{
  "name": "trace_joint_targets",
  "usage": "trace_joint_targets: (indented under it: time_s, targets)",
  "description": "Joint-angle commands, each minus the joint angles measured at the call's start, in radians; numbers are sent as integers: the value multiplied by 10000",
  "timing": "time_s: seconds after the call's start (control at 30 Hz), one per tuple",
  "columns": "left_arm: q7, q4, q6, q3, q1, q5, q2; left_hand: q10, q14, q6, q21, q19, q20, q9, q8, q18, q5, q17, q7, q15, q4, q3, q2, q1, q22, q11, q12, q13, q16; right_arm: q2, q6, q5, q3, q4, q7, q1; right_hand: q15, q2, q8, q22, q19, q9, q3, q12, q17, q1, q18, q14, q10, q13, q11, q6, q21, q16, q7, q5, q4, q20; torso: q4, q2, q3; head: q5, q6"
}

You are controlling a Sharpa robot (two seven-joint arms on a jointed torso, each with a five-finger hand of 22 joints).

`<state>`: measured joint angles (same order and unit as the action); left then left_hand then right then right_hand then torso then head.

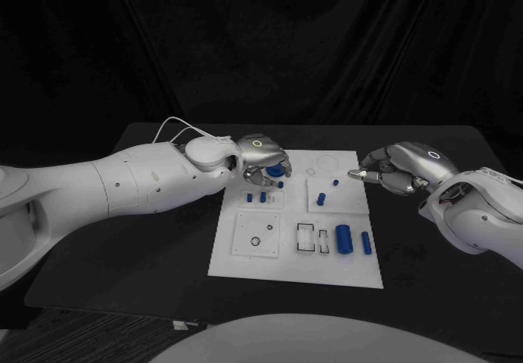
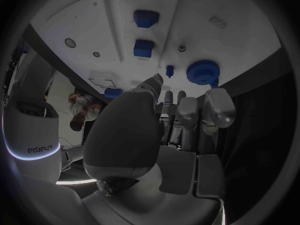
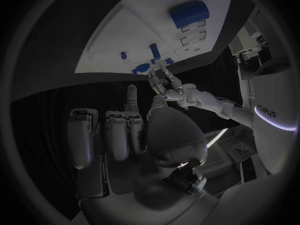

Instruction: Assemble the parts on the task board

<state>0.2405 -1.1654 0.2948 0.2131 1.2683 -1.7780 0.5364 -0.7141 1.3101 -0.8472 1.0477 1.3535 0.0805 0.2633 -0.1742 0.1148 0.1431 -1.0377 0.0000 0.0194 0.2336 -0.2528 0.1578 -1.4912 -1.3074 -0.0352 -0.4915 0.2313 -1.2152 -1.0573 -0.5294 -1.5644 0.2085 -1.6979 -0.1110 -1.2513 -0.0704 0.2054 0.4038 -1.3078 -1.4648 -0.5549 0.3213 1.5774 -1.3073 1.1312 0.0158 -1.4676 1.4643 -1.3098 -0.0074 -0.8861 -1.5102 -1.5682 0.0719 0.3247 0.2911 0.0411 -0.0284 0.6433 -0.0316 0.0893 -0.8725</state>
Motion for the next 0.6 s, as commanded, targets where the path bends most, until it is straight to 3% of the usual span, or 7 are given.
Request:
trace_joint_targets:
  time_s: [0.03, 0.6]
  targets:
    - [-139, 40, -407, -10, -50, -269, -72, -111, 60, -84, 64, 88, 24, 6, -32, -176, 48, -12, -10, 12, -67, -21, -7, 95, -1360, -8, -84, 47, -53, 8, -43, -63, -8, -14, 83, 30, 30, 4, 22, -2421, -747, 11, 57, -66, -2635, -96, 1, -1032, 1065, -2610, 5, -56, -57, -26, -36, -50, 18, 41, 1, -9, 2, -23, -2]
    - [-139, 244, -456, -10, -156, -276, -315, -444, 11, -206, 82, 86, 21, -5, -1, -178, 537, 65, 38, -1, -338, -341, -79, 61, -1361, 11, -264, 194, -124, 36, 110, -63, -8, 43, 19, 47, 30, 13, 21, -2414, -736, 12, 60, -66, -2635, -104, 6, -1032, 1065, -2610, 7, -55, -37, -26, -37, -52, 16, 40, 0, -13, -8, -52, -2]
